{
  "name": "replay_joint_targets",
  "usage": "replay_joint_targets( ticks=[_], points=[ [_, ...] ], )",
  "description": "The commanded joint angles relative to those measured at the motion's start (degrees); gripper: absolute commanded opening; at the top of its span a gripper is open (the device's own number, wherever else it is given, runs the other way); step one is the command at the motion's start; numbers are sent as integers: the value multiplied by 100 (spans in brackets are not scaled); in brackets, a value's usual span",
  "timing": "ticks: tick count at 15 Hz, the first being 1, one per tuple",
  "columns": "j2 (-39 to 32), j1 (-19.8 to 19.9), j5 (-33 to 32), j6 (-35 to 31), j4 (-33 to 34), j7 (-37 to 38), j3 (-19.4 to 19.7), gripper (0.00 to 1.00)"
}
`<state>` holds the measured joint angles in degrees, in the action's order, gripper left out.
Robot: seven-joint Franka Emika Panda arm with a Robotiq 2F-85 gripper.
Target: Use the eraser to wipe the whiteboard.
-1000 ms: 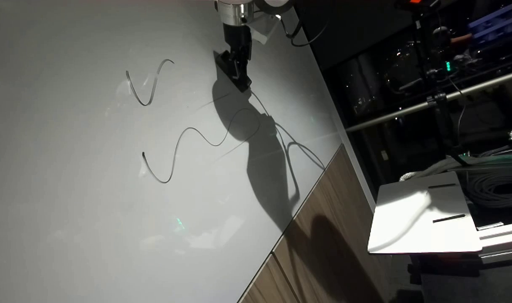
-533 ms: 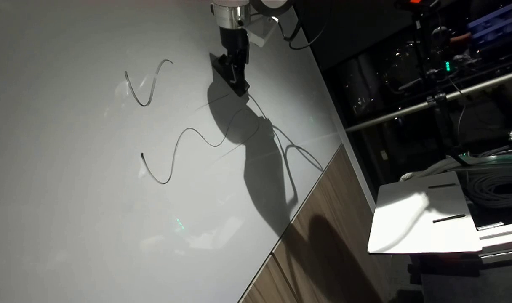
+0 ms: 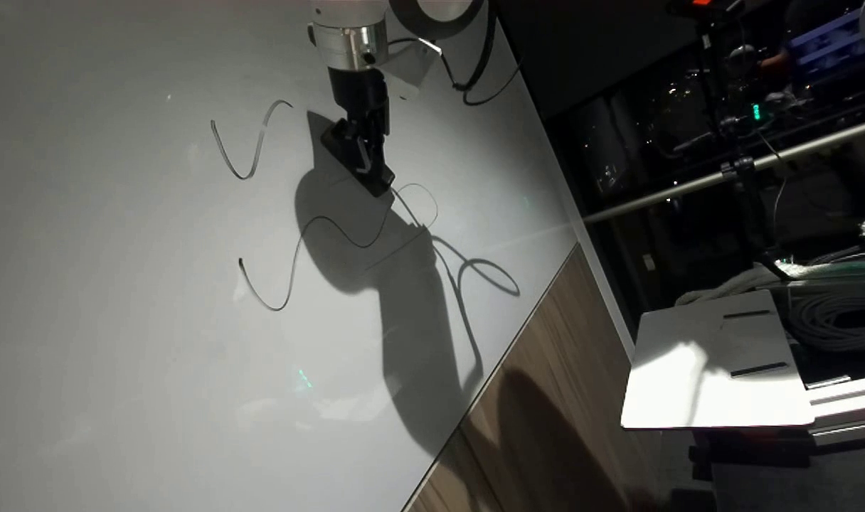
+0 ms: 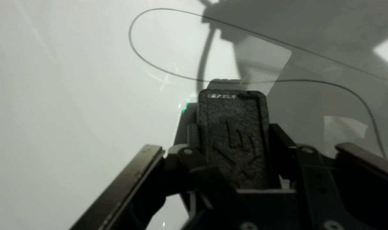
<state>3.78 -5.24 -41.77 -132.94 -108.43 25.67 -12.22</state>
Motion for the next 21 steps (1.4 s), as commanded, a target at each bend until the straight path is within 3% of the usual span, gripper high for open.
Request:
replay_joint_targets(
  ticks=[1,10,14,17,21],
  points=[
    [-955,-250,-299,0,1211,9,-246,29],
    [-1754,-1368,-577,872,2710,-152,-449,29],
    [-2237,-1790,-595,1231,3523,-420,-361,29],
    [-2390,-1774,-446,1785,4059,-764,-171,29],
    [-1997,-1486,-194,2010,3746,-846,-116,29]
  ],
)
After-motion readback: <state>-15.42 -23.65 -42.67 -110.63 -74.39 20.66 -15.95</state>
